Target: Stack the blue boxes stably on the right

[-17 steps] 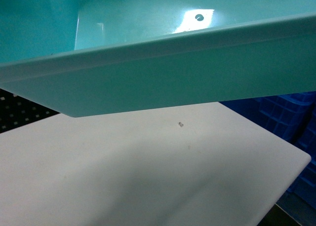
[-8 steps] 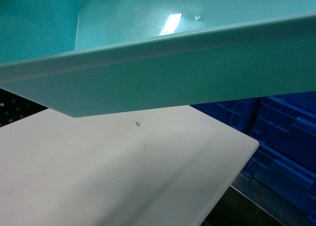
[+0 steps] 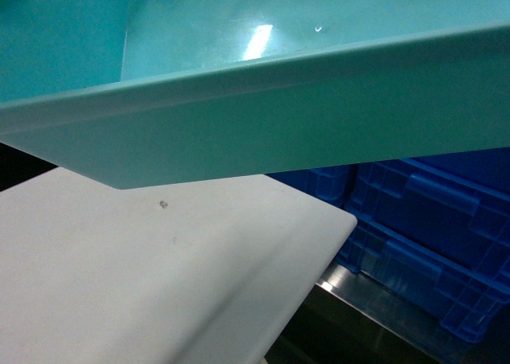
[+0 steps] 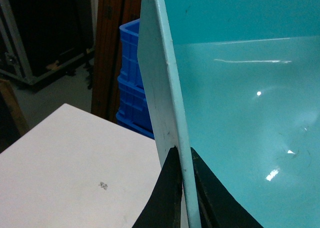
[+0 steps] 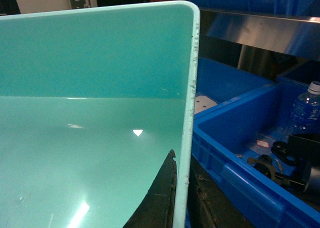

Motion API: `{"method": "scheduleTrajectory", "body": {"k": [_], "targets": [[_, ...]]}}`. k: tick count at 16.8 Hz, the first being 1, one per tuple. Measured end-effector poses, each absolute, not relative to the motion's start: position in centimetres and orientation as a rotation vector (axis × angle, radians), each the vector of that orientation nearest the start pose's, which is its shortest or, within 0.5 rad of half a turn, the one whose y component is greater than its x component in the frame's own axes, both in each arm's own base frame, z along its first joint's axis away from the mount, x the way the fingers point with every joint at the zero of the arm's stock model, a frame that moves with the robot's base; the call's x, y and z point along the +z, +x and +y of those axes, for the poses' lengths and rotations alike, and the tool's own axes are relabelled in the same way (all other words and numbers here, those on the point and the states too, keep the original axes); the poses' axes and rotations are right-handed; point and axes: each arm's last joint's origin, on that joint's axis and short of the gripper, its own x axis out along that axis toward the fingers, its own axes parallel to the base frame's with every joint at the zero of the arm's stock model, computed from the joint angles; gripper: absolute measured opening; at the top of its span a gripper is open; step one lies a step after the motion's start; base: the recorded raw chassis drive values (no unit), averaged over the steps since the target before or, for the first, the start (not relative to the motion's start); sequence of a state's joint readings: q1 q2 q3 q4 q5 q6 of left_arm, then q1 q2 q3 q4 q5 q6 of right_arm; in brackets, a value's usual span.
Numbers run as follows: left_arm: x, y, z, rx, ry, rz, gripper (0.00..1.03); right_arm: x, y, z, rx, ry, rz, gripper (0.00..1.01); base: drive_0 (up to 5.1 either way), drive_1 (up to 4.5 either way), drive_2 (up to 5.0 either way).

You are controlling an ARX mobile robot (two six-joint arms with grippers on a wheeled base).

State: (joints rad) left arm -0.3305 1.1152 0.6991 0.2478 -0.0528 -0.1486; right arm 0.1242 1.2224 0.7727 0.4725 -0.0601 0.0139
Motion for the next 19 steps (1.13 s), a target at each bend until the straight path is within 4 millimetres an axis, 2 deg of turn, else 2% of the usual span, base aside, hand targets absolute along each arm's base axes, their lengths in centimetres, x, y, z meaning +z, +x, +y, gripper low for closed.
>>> {"method": "scheduleTrajectory", "body": {"k": [10,19], "targets": [[28.00,23.46,-7.89,-0.264,-0.115,0.187,0.02,30.15,27.09,3.56,0.184,0.015,-0.023,0.07,-1.6,-1.59,-1.6],[27.89,23.47,-7.81,-0.261,-0.114,0.192,0.02,30.09,27.10,3.68,0.185,0.011,-0.019,0.07,2.9,-5.66,-2.4]]}}
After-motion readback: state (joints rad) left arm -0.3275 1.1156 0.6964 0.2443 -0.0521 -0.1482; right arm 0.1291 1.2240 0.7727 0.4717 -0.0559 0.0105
